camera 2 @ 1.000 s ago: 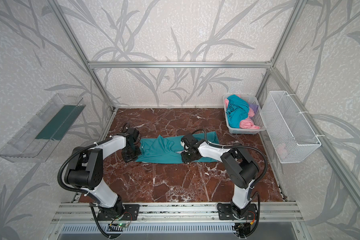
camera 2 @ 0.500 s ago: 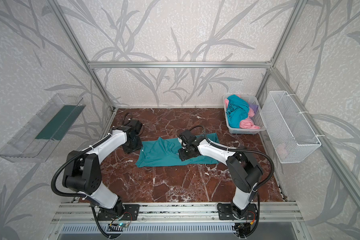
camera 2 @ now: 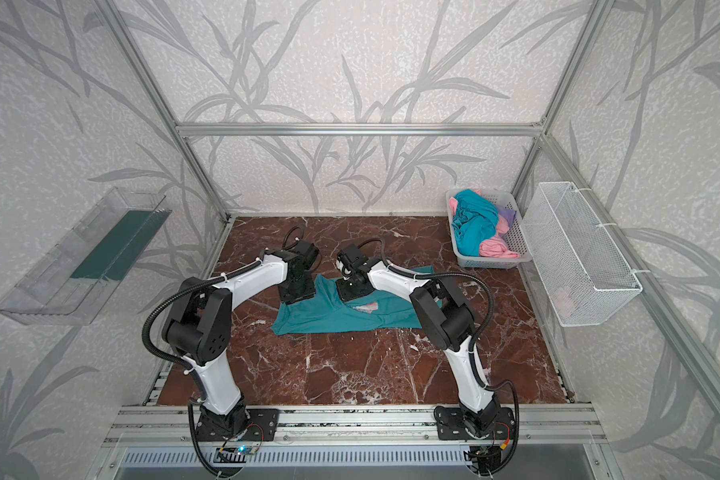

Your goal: Fold and stack the t-shirts

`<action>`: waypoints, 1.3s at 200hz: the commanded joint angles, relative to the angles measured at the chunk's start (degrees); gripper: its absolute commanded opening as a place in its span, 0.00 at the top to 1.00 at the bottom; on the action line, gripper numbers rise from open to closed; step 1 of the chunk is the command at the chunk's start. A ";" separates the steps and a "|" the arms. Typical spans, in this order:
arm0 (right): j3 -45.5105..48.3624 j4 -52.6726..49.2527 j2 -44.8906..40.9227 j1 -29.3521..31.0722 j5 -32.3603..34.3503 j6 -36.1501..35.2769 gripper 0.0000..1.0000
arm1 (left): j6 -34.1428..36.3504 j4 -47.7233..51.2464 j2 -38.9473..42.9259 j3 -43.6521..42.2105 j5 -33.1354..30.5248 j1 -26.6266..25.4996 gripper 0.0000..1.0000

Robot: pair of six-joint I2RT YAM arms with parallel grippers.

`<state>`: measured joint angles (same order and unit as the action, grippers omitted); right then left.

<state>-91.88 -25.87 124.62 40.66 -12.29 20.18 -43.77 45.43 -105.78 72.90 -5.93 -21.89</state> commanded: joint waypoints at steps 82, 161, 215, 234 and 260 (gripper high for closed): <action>-0.96 1.20 1.90 -6.84 2.49 8.43 0.96 | -2.40 -2.60 2.30 -13.78 0.05 3.43 0.57; 4.03 0.50 -6.42 -7.53 6.36 2.96 0.60 | 0.70 -0.79 2.01 -8.75 -2.70 5.10 0.57; 17.70 -4.27 -18.79 -7.88 20.48 -3.62 0.59 | 3.60 1.18 -7.57 4.48 -3.71 5.72 0.57; 21.52 -5.54 -19.43 -8.10 23.07 -3.05 0.58 | 3.51 0.82 -10.77 6.68 -3.00 5.72 0.57; 25.28 -5.69 -19.37 -8.30 22.94 -2.28 0.57 | 4.02 0.54 -14.55 9.95 -1.67 5.80 0.57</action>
<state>-69.84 -28.40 104.99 32.77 7.51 18.31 -40.56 44.84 -115.79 80.93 -7.86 -16.32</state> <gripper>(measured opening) 0.425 0.426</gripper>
